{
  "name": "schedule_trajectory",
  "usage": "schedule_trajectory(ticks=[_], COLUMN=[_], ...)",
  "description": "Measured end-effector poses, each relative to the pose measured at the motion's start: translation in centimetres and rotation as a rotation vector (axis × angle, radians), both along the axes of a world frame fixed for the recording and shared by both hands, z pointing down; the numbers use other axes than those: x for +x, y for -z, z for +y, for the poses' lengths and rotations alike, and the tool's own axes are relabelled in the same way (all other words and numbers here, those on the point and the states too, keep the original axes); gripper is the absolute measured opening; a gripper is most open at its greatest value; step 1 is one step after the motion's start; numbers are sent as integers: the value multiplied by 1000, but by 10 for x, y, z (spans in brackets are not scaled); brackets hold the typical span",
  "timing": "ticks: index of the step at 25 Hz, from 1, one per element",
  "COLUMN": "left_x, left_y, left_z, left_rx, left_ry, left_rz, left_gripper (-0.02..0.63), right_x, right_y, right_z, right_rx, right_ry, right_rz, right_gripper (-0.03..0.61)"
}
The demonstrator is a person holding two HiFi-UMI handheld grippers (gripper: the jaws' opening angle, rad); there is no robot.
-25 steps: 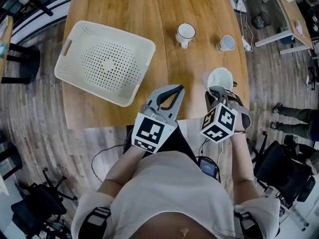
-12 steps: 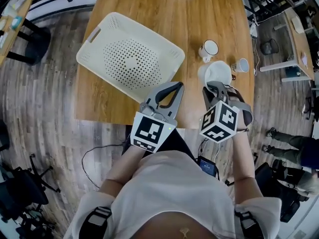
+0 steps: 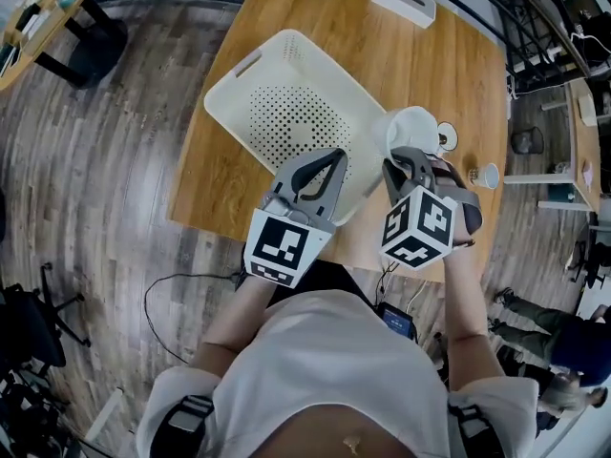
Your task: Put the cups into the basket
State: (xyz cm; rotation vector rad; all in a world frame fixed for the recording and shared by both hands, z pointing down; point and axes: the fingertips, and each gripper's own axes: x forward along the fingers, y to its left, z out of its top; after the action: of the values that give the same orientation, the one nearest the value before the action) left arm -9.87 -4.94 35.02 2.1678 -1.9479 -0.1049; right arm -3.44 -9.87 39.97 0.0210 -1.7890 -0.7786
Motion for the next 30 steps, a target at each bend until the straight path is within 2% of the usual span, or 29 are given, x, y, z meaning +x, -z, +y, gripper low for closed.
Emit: schedule_trajectory(ticks=[7, 12, 24, 30], left_x=[-79, -120, -209, -229], left_y=[-2, -3, -4, -6], left_z=[13, 19, 11, 1], left_rx=[-6, 3, 31, 40], left_ry=[110, 160, 261, 268], left_rz=[-13, -5, 22, 79], left_gripper=[8, 8, 8, 8], right_x=[-75, -117, -182, -205], right_y=[-11, -30, -92, -122], right_z=[14, 26, 37, 33], right_rx=[-15, -54, -110, -120], right_ry=[86, 133, 247, 298], right_rz=[-13, 9, 104, 152], right_gripper=[48, 48, 54, 55])
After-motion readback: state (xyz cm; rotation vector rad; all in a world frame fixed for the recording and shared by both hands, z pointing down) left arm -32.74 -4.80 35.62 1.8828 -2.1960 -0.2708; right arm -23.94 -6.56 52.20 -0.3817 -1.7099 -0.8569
